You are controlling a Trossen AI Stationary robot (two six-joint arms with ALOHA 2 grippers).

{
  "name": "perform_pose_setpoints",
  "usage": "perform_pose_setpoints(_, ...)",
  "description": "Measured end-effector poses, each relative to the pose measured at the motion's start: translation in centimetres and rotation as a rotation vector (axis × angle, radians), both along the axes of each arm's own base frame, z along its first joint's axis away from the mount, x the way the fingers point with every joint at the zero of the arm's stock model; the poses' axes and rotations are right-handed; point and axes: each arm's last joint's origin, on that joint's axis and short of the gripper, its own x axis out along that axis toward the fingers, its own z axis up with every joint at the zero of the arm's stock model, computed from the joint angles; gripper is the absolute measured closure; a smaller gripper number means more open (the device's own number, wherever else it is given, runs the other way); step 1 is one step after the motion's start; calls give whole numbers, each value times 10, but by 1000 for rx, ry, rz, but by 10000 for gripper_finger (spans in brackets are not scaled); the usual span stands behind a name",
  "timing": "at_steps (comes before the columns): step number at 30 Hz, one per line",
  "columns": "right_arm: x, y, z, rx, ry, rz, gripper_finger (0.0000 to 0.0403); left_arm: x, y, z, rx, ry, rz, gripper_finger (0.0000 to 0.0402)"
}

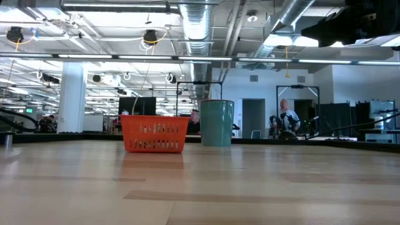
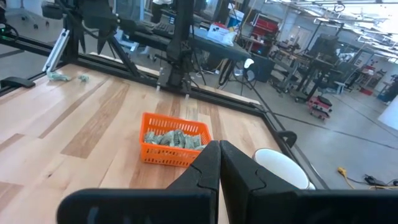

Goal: Pick and place items into bin
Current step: Put the green stevia packet into the orange bin

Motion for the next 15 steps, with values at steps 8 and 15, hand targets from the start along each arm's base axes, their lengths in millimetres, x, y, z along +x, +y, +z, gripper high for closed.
perform_pose_setpoints(8,0,0,0,-20,1,2,401,-3,-10,-34,-151,41,74,221)
perform_pose_setpoints(15,0,0,0,-37,1,4,401,-11,-11,-65,-224,99,146,215)
